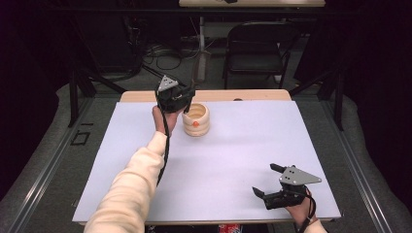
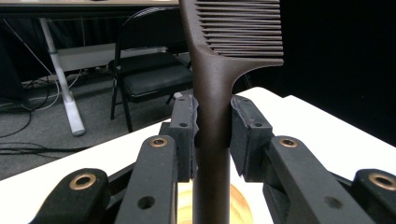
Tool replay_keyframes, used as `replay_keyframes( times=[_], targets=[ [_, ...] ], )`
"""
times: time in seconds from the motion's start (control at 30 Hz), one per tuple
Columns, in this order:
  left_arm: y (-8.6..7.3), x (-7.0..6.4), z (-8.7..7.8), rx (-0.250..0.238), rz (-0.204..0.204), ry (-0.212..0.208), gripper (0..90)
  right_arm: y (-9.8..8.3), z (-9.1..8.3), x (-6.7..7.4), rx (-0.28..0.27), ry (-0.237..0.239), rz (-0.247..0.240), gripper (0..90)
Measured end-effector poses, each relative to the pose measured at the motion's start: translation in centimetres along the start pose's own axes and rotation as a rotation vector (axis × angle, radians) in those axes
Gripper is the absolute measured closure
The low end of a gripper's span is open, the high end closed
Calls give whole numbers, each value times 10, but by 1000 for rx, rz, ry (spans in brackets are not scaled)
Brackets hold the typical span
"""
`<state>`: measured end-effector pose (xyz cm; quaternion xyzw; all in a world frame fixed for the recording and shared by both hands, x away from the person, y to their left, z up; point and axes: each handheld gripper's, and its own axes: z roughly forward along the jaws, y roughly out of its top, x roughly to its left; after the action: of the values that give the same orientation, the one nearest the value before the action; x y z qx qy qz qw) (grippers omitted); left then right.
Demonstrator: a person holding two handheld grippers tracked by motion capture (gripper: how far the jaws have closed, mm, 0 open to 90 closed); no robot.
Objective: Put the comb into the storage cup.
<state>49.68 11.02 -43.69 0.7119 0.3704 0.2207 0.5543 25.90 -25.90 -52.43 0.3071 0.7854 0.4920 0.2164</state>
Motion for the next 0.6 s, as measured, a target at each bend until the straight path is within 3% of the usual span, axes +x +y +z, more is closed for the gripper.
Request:
replay_keyframes(
  times=[0.6],
  targets=[
    [-7, -2, 12, -15, -8, -8, 723, 0, 0, 0, 3, 0, -1, 0]
  ],
)
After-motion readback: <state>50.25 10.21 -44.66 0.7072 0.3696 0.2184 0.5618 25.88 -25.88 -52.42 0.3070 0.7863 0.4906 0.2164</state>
